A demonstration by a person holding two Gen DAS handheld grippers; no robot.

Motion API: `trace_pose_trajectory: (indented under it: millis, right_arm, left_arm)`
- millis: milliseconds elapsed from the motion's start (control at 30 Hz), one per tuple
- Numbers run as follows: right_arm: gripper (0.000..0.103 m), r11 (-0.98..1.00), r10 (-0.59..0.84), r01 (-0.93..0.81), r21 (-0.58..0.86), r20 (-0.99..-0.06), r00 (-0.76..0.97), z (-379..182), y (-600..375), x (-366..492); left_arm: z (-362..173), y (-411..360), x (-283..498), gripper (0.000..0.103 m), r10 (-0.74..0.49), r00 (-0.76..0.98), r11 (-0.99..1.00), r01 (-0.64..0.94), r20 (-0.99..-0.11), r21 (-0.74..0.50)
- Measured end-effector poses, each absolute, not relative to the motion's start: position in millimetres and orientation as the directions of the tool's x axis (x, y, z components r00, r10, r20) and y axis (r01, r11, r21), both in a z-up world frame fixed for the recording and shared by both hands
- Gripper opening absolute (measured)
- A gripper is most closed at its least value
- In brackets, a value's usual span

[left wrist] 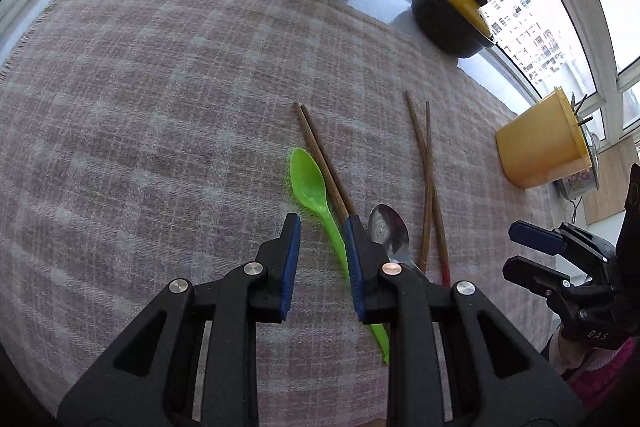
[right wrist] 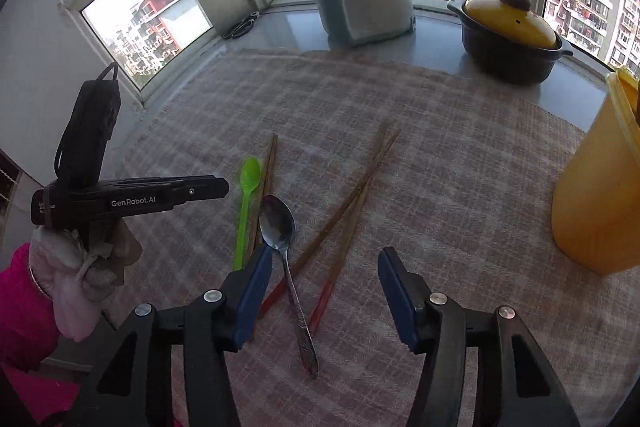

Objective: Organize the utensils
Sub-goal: 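Grasp the green plastic spoon with the left gripper while the right gripper grasps the metal spoon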

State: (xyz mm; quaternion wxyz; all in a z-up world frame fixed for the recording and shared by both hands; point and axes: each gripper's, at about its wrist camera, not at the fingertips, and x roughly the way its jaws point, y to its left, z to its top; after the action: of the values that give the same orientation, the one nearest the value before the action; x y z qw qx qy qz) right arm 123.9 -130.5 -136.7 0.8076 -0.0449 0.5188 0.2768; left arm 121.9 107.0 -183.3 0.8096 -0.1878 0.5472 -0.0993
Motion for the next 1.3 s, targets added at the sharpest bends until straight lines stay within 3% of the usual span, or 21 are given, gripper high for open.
trace_pose_trajectory:
  millis: [200, 600, 1167, 1300]
  right_arm:
    - [0.037, 0.794, 0.387, -0.569, 0.216, -0.901, 0.196, -165.9, -109.4, 117.8]
    - [0.022, 0.74, 0.334, -0.648, 0.18, -0.935, 0.121, -194.7, -88.4, 116.9]
    - [0.013, 0.739, 0.34, -0.642, 0.207, -0.936, 0.09, -199.8, -87.0, 120.6]
    - [0.013, 0.748, 0.342, -0.629, 0.212, -0.935, 0.091, -199.0, -91.2, 120.1]
  left_arm:
    - [-191.3, 98.8, 115.9, 0.021, -0.39, 0.365, 0.899, -0.049, -0.845, -0.436]
    - [-198.2, 87.1, 119.3, 0.021, -0.398, 0.358, 0.897, -0.04, -0.844, -0.44]
    - [-198.3, 74.6, 124.1, 0.018, -0.305, 0.358, 0.945, -0.004, -0.883, -0.328]
    - [-200.9, 80.3, 122.0, 0.013, -0.302, 0.349, 0.945, -0.01, -0.887, -0.326]
